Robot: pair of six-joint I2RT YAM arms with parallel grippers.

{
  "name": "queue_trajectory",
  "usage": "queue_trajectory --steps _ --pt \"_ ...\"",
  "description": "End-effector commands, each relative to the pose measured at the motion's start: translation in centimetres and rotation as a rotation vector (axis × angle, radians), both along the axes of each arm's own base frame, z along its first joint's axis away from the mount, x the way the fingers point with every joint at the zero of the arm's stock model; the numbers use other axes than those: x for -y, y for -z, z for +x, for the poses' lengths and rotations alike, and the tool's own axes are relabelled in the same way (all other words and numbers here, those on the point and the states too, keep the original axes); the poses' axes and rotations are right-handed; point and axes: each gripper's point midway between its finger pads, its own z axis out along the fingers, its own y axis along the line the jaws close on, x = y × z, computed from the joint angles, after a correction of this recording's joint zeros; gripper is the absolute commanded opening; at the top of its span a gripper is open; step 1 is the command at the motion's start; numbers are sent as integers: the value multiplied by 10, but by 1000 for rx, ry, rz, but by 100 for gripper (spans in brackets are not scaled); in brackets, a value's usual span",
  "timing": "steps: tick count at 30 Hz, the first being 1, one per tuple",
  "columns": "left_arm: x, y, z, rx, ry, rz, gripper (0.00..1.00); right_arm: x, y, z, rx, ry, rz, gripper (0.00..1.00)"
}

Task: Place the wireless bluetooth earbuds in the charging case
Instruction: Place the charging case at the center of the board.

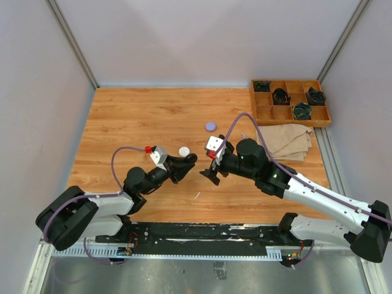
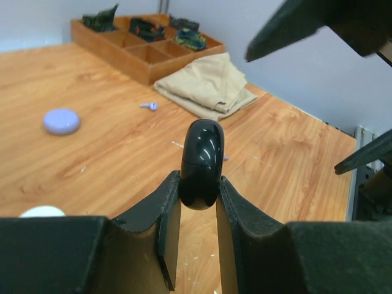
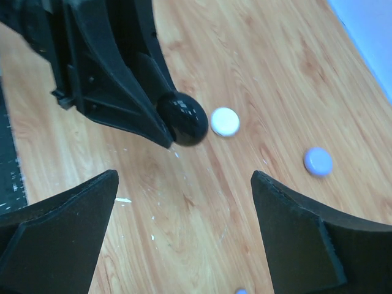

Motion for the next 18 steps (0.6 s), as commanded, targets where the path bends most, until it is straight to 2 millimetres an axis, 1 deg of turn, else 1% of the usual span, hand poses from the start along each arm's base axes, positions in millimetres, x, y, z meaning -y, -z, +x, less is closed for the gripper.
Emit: queue_trajectory --steps 1,3,5,7,10,14,18 --pt "-3 17 27 -246 -124 -19 0 29 4 28 -7 273 51 91" --pt "-7 30 34 -352 -180 4 1 40 16 29 -17 328 57 91" --pt "-12 44 38 -442 -234 30 1 47 23 30 -18 364 70 91" --pt "-19 56 37 -521 -279 37 1 54 32 31 -13 389 66 91" --pt "-29 67 36 -596 -335 27 3 67 44 33 -8 450 51 91" --pt "-42 84 41 -708 -403 -7 4 79 46 42 26 534 105 90" --pt "-55 102 50 -840 -465 -51 4 86 53 43 30 574 119 90"
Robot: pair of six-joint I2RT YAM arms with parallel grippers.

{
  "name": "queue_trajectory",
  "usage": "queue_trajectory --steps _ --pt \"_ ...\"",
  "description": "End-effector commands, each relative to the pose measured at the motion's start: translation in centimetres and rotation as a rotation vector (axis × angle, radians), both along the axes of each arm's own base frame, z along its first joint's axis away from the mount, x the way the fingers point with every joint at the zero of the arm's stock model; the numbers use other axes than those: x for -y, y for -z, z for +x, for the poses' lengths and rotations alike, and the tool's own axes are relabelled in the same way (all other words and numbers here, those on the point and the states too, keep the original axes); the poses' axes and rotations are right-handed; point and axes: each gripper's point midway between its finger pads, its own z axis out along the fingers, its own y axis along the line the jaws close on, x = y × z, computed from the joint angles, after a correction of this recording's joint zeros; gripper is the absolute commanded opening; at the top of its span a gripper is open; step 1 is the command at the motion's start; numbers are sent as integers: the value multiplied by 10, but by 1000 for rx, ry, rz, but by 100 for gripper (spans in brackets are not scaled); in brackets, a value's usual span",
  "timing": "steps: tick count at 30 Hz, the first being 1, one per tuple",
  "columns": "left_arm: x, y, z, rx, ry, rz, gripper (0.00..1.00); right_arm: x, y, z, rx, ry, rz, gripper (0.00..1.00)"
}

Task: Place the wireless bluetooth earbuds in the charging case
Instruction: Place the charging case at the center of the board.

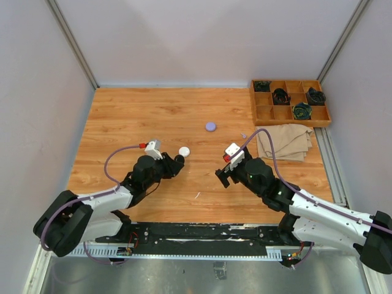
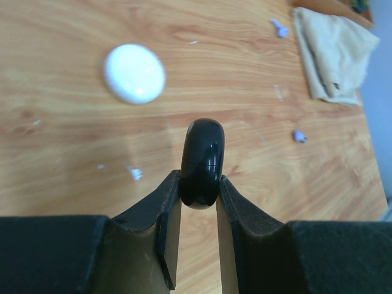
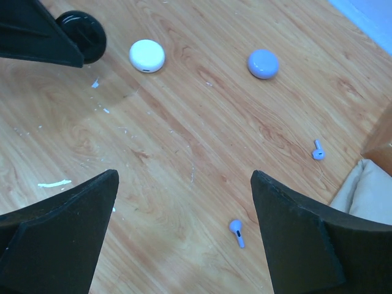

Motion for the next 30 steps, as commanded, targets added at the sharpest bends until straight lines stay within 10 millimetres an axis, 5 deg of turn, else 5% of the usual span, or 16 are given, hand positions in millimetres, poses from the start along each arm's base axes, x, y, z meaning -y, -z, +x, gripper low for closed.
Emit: queue_trajectory --steps 1,15,30 --pt "-17 22 12 -165 -126 -51 4 11 -13 14 59 114 82 90" --pt "-27 64 44 -395 -223 -90 16 17 -5 17 59 142 35 90" --pt "-41 92 36 -543 -294 -88 58 17 -6 17 62 142 29 89"
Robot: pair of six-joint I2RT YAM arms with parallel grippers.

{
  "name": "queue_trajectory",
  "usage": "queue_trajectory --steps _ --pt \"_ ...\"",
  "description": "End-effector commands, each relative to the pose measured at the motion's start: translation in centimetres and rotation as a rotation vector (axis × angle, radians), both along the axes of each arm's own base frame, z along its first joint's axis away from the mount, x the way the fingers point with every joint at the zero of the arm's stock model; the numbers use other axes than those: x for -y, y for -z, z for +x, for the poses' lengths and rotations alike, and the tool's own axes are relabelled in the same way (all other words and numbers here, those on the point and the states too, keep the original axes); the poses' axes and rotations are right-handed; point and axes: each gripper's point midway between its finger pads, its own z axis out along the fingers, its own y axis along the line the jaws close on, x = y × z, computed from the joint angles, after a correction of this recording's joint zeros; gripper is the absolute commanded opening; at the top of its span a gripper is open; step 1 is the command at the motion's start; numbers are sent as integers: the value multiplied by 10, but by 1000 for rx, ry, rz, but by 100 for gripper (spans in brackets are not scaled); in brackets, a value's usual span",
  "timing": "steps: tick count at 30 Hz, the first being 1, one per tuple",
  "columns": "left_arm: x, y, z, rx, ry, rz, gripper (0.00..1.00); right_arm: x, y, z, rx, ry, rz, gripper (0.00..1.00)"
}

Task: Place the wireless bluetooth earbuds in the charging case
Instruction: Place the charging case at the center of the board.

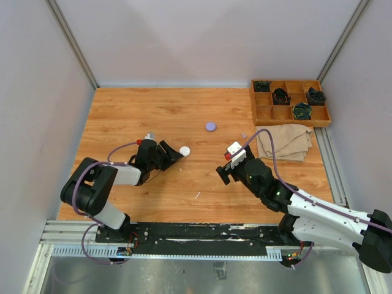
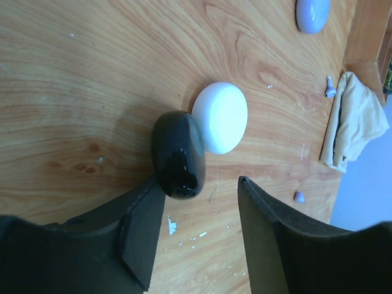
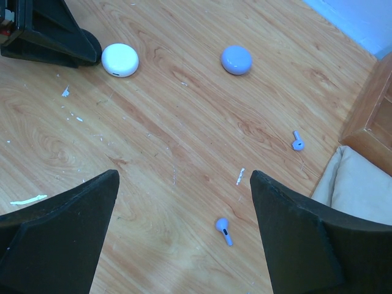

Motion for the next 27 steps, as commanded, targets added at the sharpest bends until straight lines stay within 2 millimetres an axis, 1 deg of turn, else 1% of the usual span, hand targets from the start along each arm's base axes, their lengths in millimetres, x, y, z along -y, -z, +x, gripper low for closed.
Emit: queue_trajectory --steps 1,4,8,13,17,22,23,27 --pt "-19 30 -23 -121 -40 71 59 5 -8 3 25 27 19 89" --pt "-26 32 -30 -129 -52 96 62 5 -9 3 27 27 24 89" --pt "-33 30 -36 -126 -60 130 69 4 -6 4 21 26 16 90" --pt "-45 16 -35 -67 -53 209 74 2 -3 6 19 26 6 90" --pt "-62 -5 -28 -9 -76 312 77 1 0 10 5 35 -19 92" --pt "-79 -47 -20 130 -76 429 82 -2 2 21 -51 29 -35 93" --pt "-82 -56 -19 165 -87 438 84 -2 -1 26 -61 32 -30 93" --pt "-99 -89 -15 291 -191 449 96 -1 3 47 -126 29 -21 93"
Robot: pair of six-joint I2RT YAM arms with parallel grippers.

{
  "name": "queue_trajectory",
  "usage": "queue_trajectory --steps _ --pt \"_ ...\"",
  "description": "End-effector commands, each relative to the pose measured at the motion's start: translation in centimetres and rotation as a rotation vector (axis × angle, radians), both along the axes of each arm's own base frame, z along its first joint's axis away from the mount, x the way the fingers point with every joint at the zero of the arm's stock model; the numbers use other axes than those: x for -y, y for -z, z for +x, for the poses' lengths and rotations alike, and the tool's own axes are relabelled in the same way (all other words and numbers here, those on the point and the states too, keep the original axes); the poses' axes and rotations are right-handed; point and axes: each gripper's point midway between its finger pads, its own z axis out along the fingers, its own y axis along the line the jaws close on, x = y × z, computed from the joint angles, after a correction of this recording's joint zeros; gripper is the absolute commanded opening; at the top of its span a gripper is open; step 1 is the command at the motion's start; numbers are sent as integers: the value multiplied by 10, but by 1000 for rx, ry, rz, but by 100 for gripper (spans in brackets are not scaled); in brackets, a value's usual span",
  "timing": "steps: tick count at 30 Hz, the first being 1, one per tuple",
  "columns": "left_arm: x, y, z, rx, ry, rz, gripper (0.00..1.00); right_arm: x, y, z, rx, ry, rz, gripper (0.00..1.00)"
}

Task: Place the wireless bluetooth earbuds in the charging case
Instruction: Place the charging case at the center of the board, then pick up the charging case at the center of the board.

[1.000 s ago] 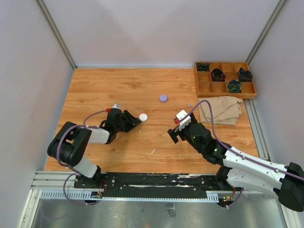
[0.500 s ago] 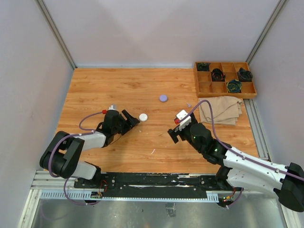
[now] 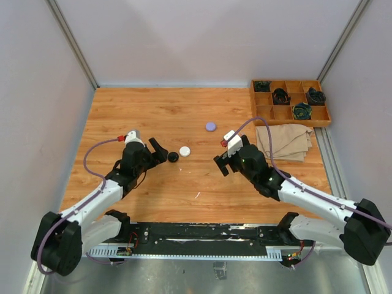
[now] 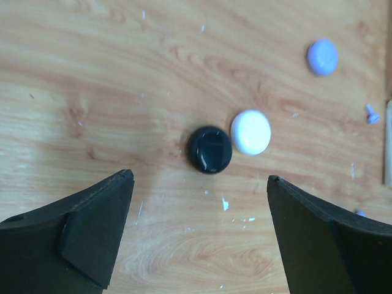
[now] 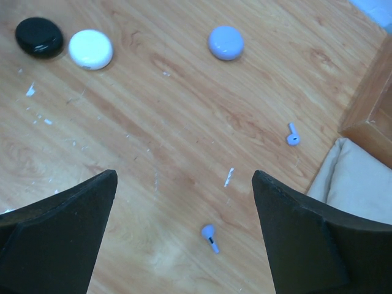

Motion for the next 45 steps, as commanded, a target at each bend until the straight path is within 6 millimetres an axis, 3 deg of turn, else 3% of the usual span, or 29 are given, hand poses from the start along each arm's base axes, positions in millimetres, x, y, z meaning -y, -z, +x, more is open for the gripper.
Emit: queue_trajectory --steps 1,7,18,23,31,40,45 --pt "-31 -37 8 157 -117 77 99 -3 -11 25 -59 -16 52 93" --pt "-40 -63 8 307 -149 64 99 -3 -2 64 -155 -34 69 93" --pt "-57 -69 -7 426 -168 122 99 -22 21 145 -252 -58 -16 92" --pt "-59 -86 -15 523 -150 117 99 -26 44 174 -309 -115 -114 91" --pt "-50 -95 -14 533 -92 124 99 -38 80 201 -371 -228 -180 88" --pt "-42 -79 -7 460 -69 125 99 -43 106 225 -408 -305 -229 83" --pt "-41 -74 -5 442 -73 117 99 -45 123 229 -443 -336 -253 78"
